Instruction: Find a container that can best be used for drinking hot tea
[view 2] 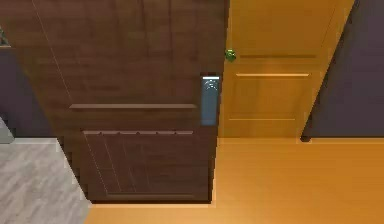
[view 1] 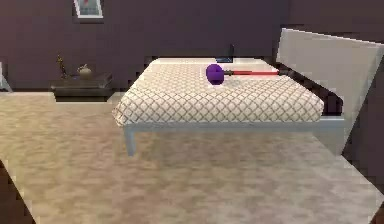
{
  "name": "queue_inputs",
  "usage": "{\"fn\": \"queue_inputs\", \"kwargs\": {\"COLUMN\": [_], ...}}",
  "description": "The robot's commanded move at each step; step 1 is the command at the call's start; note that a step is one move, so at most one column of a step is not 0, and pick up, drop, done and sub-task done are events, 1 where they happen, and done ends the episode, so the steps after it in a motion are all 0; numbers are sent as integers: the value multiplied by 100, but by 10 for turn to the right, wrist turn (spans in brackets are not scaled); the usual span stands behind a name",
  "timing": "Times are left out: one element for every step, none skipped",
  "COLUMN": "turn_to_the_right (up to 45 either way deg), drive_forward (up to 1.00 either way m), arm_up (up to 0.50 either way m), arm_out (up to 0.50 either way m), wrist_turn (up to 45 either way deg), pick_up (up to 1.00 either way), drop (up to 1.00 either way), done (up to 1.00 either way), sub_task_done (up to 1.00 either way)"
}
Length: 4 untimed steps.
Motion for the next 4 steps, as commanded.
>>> {"fn": "queue_inputs", "kwargs": {"turn_to_the_right": [-450,-450,-450,-390], "drive_forward": [0,0,0,0], "arm_up": [0,0,0,0], "arm_out": [0,0,0,0], "wrist_turn": [0,0,0,0], "pick_up": [0,0,0,0], "drop": [0,0,0,0], "done": [0,0,0,0], "sub_task_done": [0,0,0,0]}}
